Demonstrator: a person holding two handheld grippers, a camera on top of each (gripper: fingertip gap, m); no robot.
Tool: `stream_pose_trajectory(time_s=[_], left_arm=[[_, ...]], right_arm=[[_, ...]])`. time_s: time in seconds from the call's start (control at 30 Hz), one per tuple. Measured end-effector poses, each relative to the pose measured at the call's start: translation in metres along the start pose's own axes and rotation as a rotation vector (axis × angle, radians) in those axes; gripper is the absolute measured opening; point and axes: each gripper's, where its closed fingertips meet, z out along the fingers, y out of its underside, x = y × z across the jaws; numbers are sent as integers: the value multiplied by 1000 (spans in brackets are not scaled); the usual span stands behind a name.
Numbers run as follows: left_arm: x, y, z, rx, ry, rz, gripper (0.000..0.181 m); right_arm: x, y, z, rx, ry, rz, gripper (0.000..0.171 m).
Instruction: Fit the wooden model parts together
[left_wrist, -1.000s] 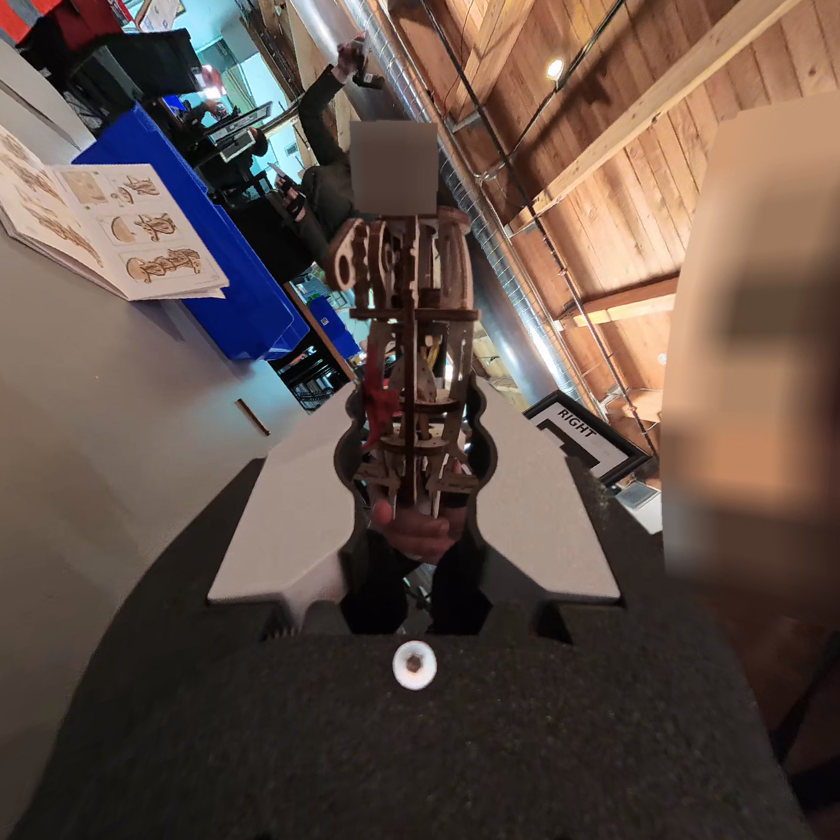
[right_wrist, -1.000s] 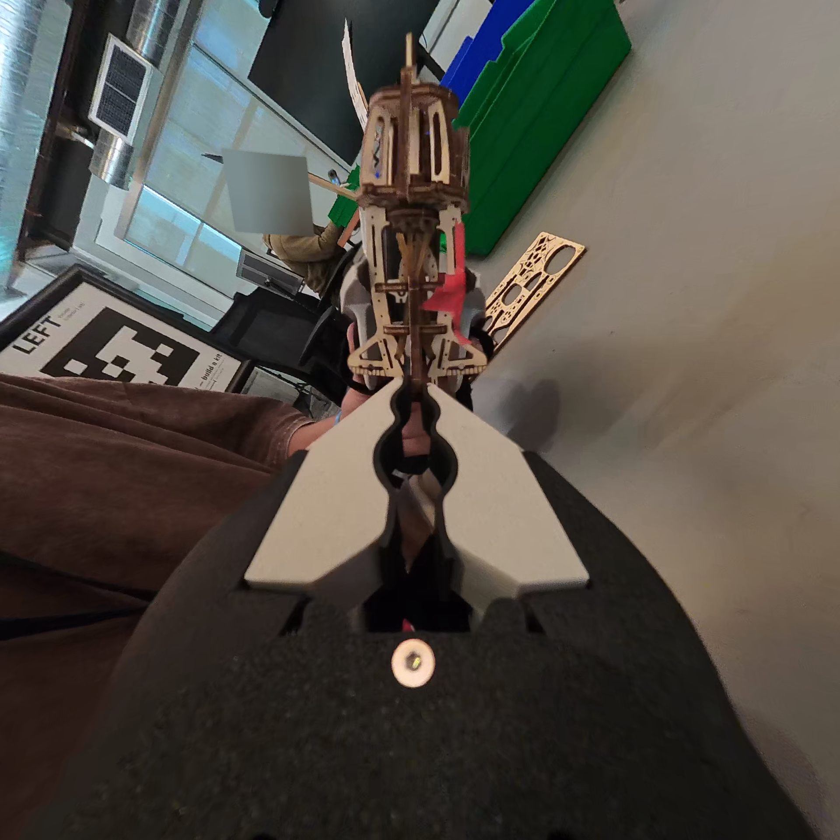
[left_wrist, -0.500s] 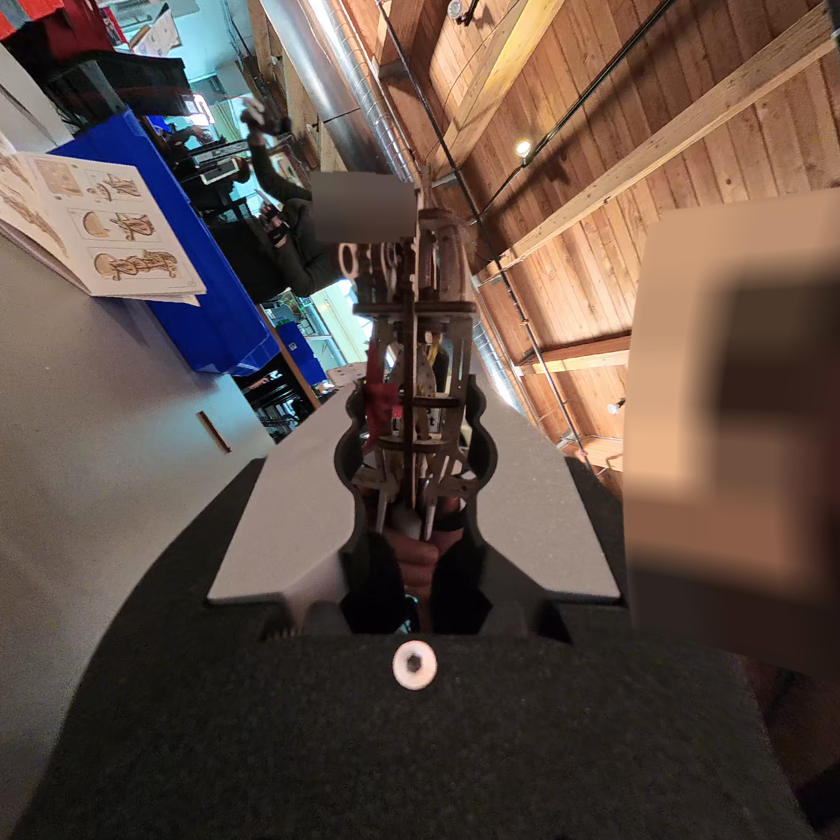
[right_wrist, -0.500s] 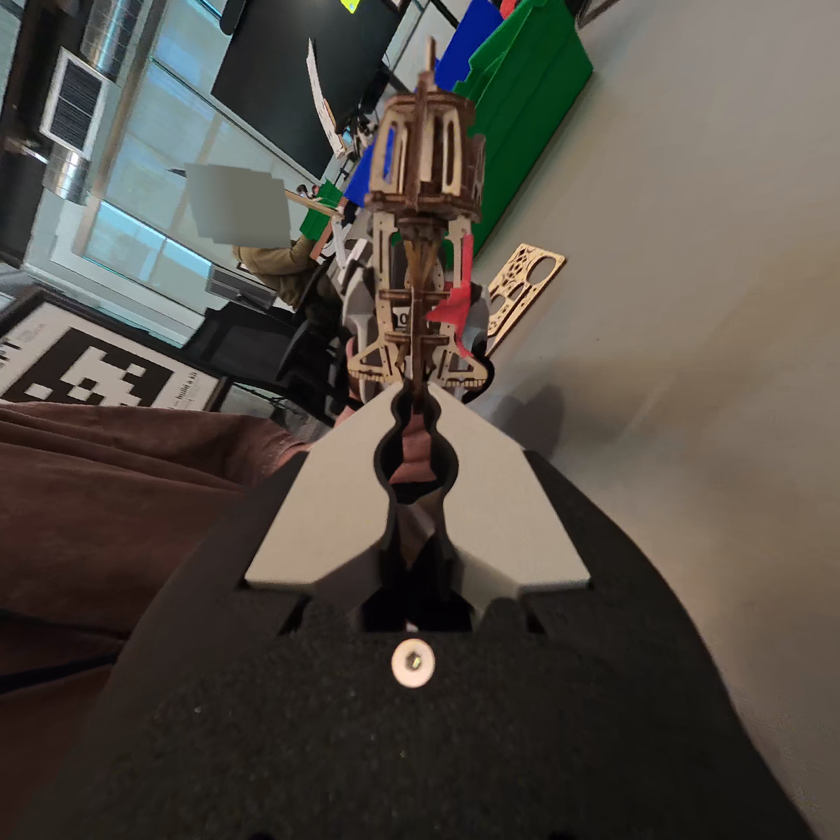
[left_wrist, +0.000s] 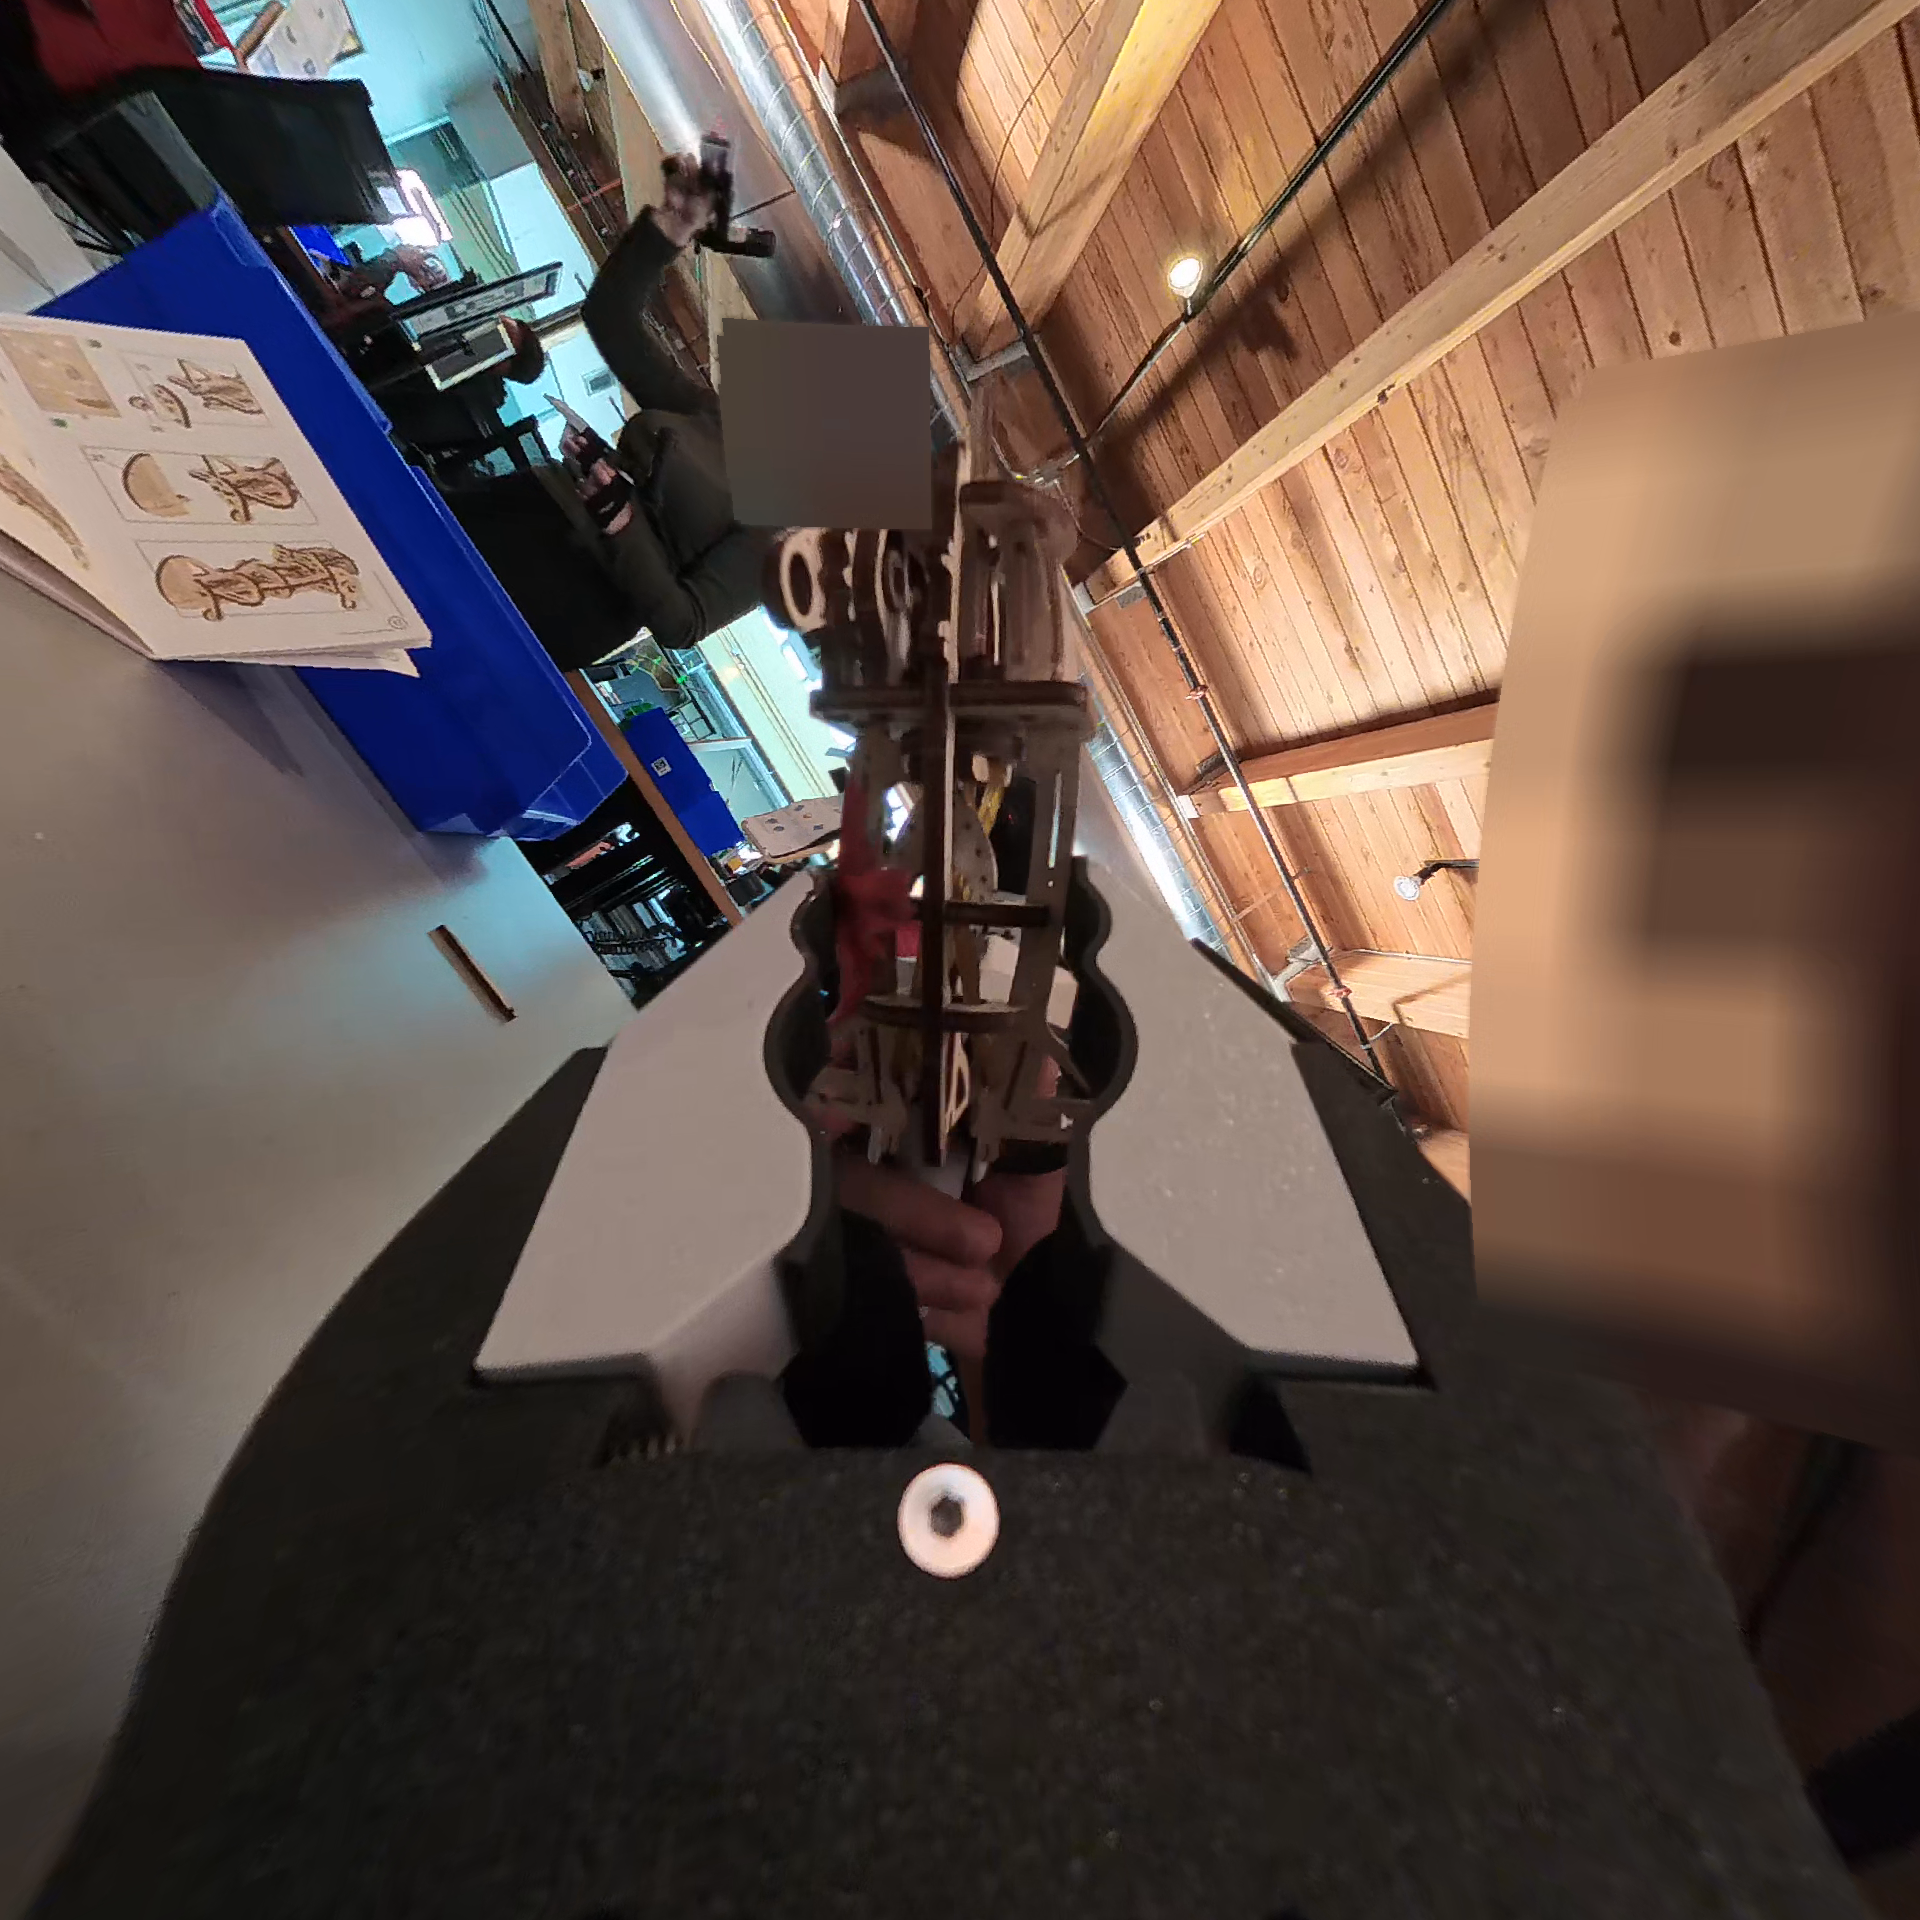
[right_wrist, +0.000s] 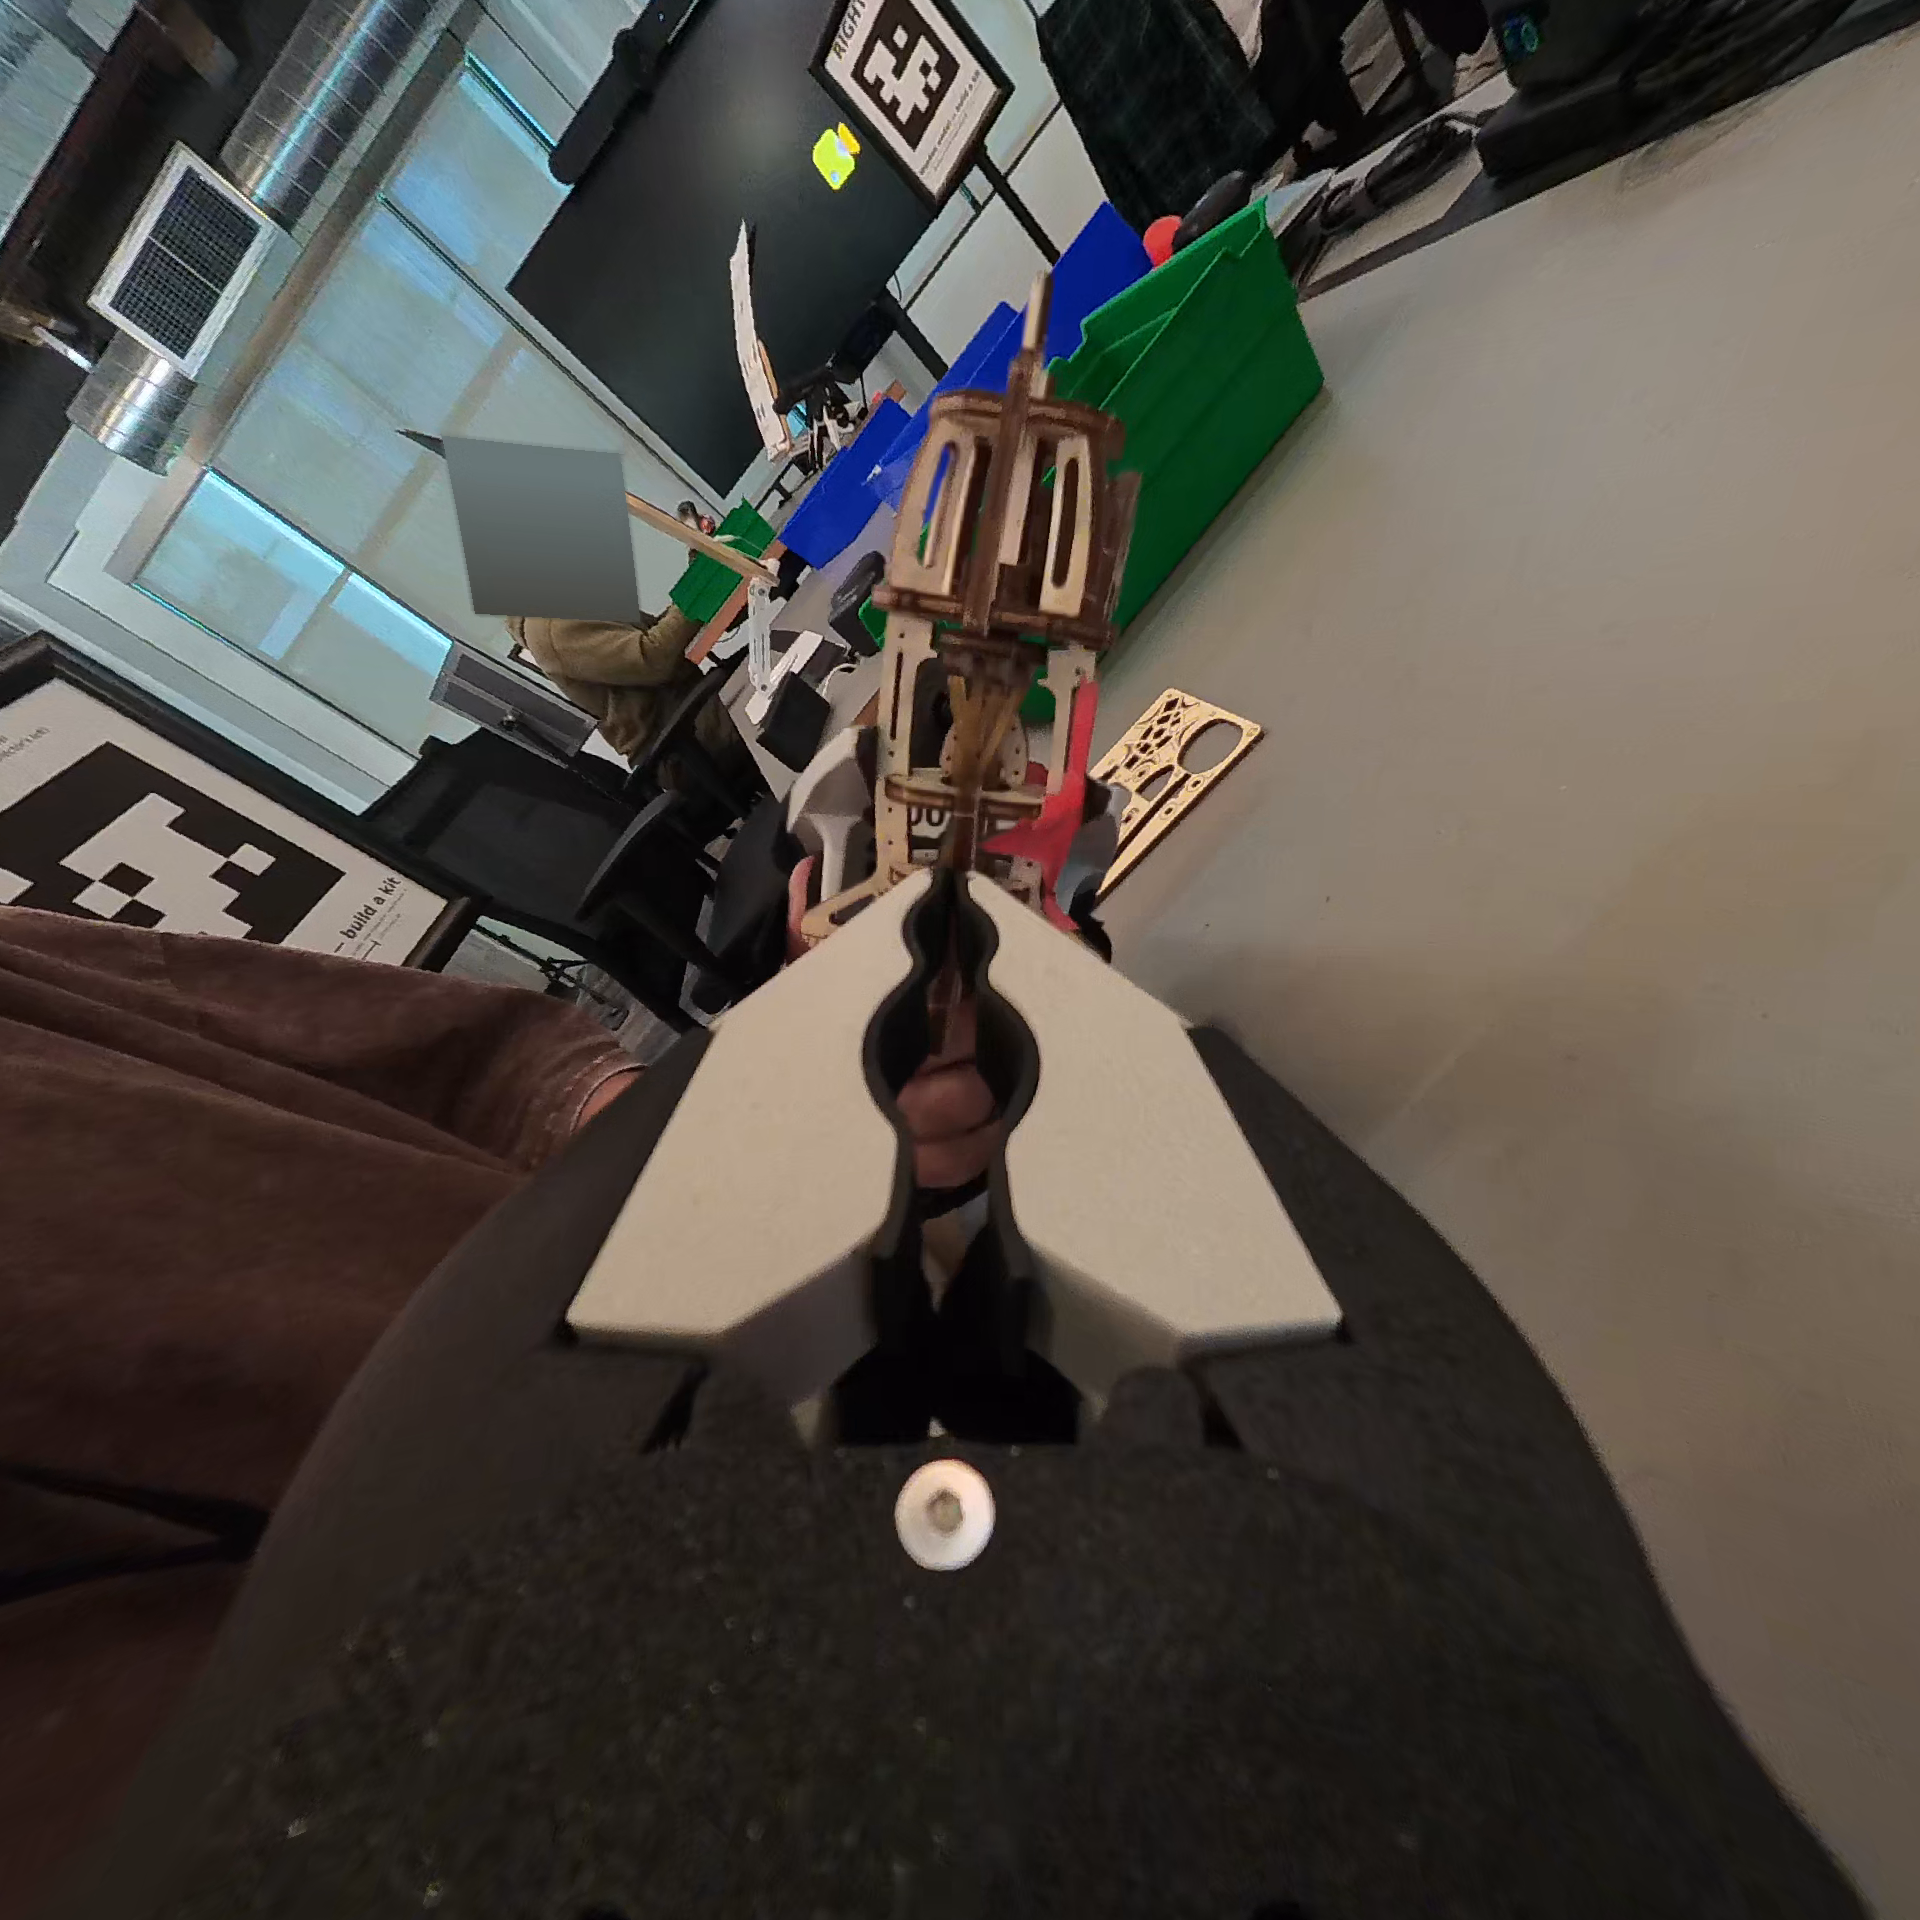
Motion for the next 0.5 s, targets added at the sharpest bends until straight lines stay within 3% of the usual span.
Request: stream_pose_trajectory(time_s=[0.3, 0.5], left_arm=[[2, 6, 6, -12, -17, 45, 41], [5, 1, 5, -9, 19, 32, 41]], right_arm=[[-13, 0, 6, 37, -36, 3, 0], [-13, -22, -16, 108, -62, -57, 0]])
